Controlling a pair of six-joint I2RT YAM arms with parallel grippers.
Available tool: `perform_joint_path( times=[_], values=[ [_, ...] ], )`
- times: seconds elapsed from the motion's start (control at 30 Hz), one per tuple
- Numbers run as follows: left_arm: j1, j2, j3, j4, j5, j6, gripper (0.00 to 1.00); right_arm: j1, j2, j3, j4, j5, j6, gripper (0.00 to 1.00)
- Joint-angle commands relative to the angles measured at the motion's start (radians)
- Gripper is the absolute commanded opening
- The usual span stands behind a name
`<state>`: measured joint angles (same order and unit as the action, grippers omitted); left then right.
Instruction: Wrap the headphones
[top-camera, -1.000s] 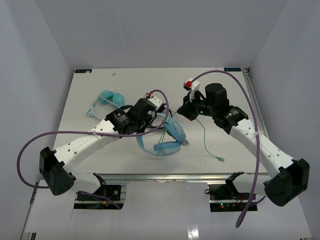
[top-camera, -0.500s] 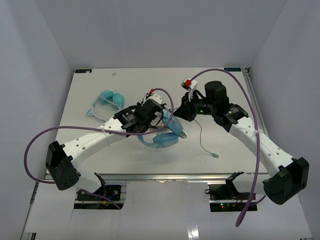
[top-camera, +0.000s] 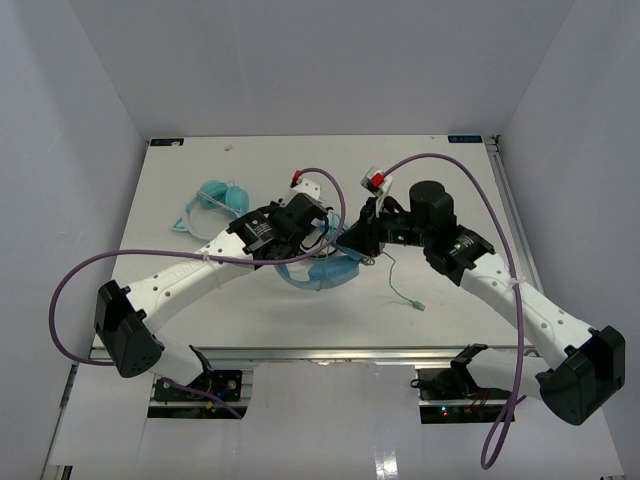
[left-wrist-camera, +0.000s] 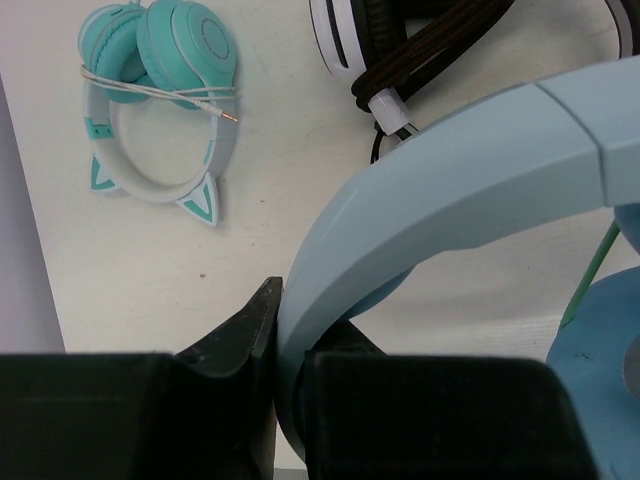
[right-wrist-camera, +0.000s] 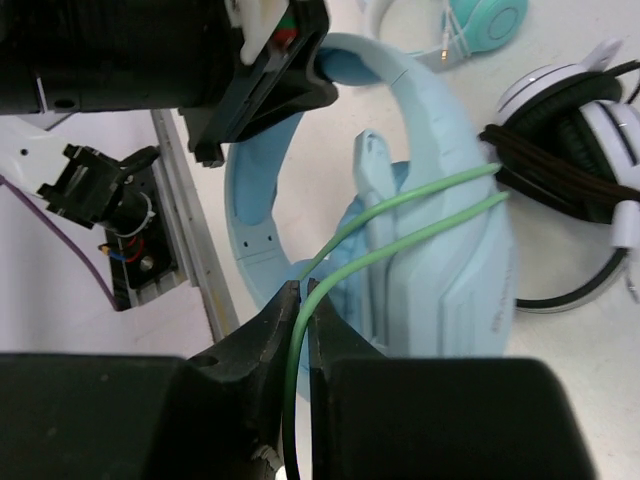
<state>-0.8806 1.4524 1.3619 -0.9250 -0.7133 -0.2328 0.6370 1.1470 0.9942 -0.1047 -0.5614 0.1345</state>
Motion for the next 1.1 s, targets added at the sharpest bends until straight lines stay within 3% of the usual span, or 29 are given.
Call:
perform_joint_path(
  times=[0.0,0.3,0.63,1.07],
  values=[
    [0.017,-0.007,0.059,-0.006,-0.048,-0.115,0.0,0.048,-0.069,-0.059,0.199,-0.053,0.076,0.14],
    [0.017,-0.041,0.059,0.009,-0.089,-0.215,0.0,0.13,-0.114,-0.166,0.311,0.017,0.132,0.16],
    [0.026,-0.116,0.098,0.026,-0.074,-0.287,0.0,0.243,-0.145,-0.27,0.347,0.227,0.12,0.17],
    [0.029,-0.248,0.046,0.128,0.012,-0.324,0.0,0.397,-0.109,-0.403,0.414,0.607,0.099,0.14]
  ],
)
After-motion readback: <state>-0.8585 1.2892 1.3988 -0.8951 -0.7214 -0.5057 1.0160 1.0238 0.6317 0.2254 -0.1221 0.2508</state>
